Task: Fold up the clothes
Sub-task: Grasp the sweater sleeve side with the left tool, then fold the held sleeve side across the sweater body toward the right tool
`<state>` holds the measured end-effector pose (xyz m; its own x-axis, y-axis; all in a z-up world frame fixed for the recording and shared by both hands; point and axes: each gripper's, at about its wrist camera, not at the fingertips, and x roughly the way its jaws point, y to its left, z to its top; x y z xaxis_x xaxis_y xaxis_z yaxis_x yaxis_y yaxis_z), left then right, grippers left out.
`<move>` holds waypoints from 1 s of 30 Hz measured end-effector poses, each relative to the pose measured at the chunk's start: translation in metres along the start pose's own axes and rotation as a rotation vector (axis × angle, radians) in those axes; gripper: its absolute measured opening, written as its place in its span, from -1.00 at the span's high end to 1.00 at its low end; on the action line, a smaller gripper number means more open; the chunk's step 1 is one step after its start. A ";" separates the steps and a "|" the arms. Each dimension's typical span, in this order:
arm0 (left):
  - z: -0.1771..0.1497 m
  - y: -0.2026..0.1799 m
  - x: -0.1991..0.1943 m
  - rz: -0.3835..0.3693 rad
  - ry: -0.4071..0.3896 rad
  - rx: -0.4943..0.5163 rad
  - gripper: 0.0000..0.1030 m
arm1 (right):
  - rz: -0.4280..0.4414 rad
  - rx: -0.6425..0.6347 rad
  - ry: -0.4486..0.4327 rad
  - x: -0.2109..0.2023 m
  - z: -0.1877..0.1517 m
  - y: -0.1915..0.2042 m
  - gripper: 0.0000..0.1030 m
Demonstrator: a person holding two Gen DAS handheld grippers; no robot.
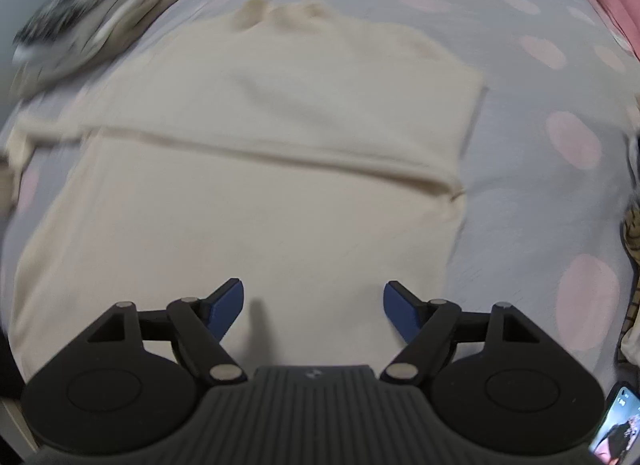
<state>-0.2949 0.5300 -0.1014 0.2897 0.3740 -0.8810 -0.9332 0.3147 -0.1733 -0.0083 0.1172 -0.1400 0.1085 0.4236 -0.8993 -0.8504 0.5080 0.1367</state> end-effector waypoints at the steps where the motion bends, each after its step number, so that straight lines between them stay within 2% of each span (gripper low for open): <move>1: 0.000 -0.010 -0.009 -0.029 -0.009 0.033 0.90 | 0.001 -0.008 0.008 0.000 -0.003 0.005 -0.57; 5: -0.008 -0.057 -0.048 -0.192 -0.047 0.173 0.91 | 0.040 -0.007 0.035 0.002 -0.014 0.018 -0.58; 8: -0.017 -0.091 -0.073 -0.320 -0.076 0.271 0.91 | 0.032 -0.023 0.035 0.002 -0.019 0.026 -0.59; 10: -0.026 -0.113 -0.083 -0.413 -0.075 0.325 0.91 | 0.030 -0.034 0.031 -0.001 -0.019 0.028 -0.59; 13: -0.046 -0.148 -0.087 -0.495 -0.050 0.432 0.91 | 0.036 -0.025 0.023 -0.005 -0.020 0.027 -0.59; 19: -0.093 -0.212 -0.076 -0.580 0.043 0.632 0.91 | 0.044 0.001 0.015 -0.002 -0.017 0.027 -0.60; 27: -0.151 -0.254 -0.027 -0.585 0.165 0.752 0.91 | 0.068 -0.011 0.012 0.000 -0.015 0.030 -0.60; 30: -0.163 -0.255 -0.015 -0.582 0.203 0.765 0.78 | 0.070 -0.016 0.011 0.001 -0.014 0.030 -0.60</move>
<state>-0.0960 0.3025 -0.1157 0.5516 -0.1531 -0.8199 -0.2460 0.9094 -0.3353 -0.0409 0.1220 -0.1425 0.0426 0.4493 -0.8924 -0.8637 0.4656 0.1932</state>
